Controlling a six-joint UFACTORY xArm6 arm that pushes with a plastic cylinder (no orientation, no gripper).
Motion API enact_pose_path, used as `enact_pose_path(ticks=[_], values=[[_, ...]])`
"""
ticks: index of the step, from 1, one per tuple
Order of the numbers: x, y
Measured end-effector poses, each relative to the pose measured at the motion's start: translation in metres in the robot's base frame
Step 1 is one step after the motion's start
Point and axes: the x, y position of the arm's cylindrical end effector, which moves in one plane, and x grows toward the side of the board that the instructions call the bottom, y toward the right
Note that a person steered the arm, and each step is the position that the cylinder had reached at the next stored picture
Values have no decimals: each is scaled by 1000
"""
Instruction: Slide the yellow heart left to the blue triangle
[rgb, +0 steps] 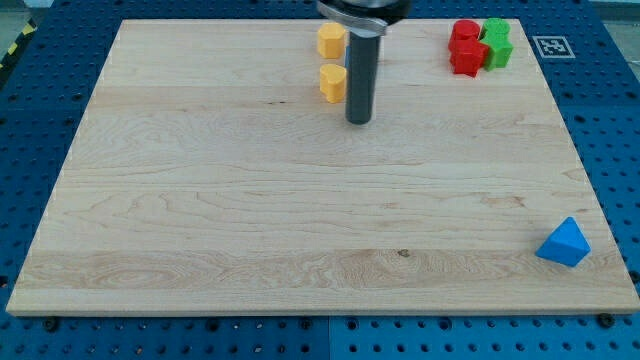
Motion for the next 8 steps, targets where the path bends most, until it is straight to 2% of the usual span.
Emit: enact_pose_path(ticks=[1, 2, 3, 4, 6, 7, 8], values=[[-1, -47], [-27, -110], [-77, -126], [-83, -96], [8, 31], [6, 16], [-7, -45]])
